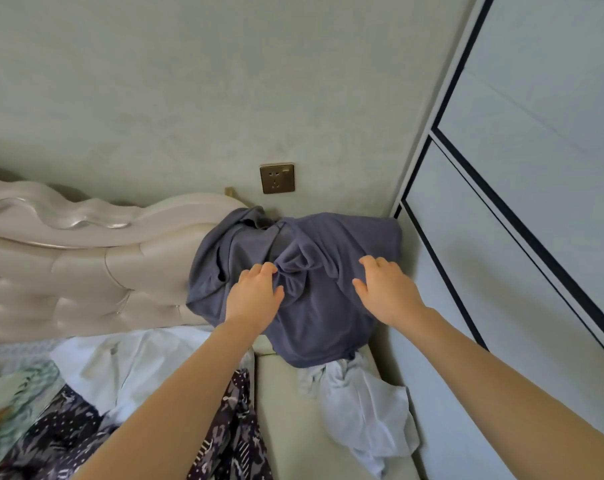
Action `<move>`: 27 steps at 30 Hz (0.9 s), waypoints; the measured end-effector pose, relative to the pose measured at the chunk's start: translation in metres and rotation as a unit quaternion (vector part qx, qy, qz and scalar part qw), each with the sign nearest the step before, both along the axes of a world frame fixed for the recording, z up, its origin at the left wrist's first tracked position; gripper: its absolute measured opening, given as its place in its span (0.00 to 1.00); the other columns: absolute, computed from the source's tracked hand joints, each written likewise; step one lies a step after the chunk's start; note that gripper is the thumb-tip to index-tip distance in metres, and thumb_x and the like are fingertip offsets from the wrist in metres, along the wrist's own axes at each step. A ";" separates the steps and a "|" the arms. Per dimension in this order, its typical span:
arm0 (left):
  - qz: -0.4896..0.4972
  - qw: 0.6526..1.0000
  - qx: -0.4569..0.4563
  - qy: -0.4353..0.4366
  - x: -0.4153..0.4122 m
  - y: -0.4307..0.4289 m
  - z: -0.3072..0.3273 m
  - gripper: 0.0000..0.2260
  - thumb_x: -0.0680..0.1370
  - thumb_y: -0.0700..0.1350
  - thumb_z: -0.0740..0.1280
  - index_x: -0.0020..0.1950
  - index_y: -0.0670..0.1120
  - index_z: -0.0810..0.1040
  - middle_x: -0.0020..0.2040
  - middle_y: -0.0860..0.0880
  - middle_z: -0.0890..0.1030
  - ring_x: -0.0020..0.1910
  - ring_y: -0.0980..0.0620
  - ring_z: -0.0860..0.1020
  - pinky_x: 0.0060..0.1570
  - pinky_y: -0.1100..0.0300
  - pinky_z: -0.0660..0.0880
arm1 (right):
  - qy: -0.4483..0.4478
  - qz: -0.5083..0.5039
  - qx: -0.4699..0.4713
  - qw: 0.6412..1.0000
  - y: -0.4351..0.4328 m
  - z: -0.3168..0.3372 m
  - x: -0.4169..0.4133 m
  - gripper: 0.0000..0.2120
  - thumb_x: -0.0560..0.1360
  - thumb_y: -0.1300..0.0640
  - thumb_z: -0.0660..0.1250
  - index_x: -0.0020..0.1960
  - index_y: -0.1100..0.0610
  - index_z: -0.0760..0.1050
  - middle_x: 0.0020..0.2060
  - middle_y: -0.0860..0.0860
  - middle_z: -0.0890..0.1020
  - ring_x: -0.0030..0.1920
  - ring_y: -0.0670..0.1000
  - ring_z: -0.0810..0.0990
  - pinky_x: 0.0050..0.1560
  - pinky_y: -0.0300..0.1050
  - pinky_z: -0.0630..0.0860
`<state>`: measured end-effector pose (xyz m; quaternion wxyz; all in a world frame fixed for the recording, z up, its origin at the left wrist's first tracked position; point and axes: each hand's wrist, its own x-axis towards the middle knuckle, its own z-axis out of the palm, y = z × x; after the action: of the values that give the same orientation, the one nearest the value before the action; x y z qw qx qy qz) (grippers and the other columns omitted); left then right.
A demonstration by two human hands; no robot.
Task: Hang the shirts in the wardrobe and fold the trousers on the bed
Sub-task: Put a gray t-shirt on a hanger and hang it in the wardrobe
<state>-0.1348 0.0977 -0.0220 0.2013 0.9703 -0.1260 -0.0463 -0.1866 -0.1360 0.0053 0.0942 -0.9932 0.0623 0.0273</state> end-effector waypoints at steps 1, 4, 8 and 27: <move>-0.004 1.000 0.006 0.000 0.009 -0.004 -0.001 0.17 0.81 0.49 0.63 0.69 0.46 0.70 0.65 0.46 0.74 0.64 0.44 0.71 0.52 0.51 0.75 | 0.008 0.003 -0.002 1.000 -0.002 -0.001 0.012 0.21 0.81 0.48 0.58 0.70 0.58 0.64 0.61 0.56 0.75 0.59 0.58 0.73 0.50 0.50 0.75; -0.006 1.000 -0.011 0.000 0.039 -0.015 -0.004 0.19 0.81 0.50 0.63 0.71 0.46 0.69 0.69 0.47 0.71 0.68 0.44 0.67 0.57 0.51 0.73 | 0.021 0.008 0.003 1.000 -0.008 -0.004 0.050 0.24 0.81 0.47 0.59 0.72 0.59 0.62 0.65 0.56 0.71 0.64 0.59 0.70 0.56 0.53 0.75; 0.042 0.997 -0.067 0.005 0.082 -0.028 -0.006 0.21 0.82 0.50 0.61 0.75 0.45 0.68 0.73 0.46 0.69 0.72 0.43 0.63 0.67 0.51 0.65 | 0.041 0.014 0.019 0.999 -0.018 -0.009 0.100 0.27 0.81 0.46 0.59 0.74 0.59 0.59 0.69 0.57 0.68 0.68 0.61 0.66 0.59 0.55 0.73; 0.103 0.976 -0.191 0.003 0.153 -0.061 -0.027 0.09 0.82 0.45 0.64 0.54 0.47 0.84 0.51 0.51 0.84 0.50 0.54 0.79 0.48 0.66 0.70 | -0.062 -0.014 0.073 0.995 -0.043 -0.038 0.174 0.11 0.81 0.59 0.59 0.53 0.55 0.80 0.45 0.54 0.84 0.48 0.60 0.80 0.53 0.55 0.75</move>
<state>0.0185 0.0371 -0.0495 0.3869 0.9216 -0.0311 -0.0027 -0.0126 -0.1790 -0.0330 0.1701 -0.9826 0.0684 -0.0312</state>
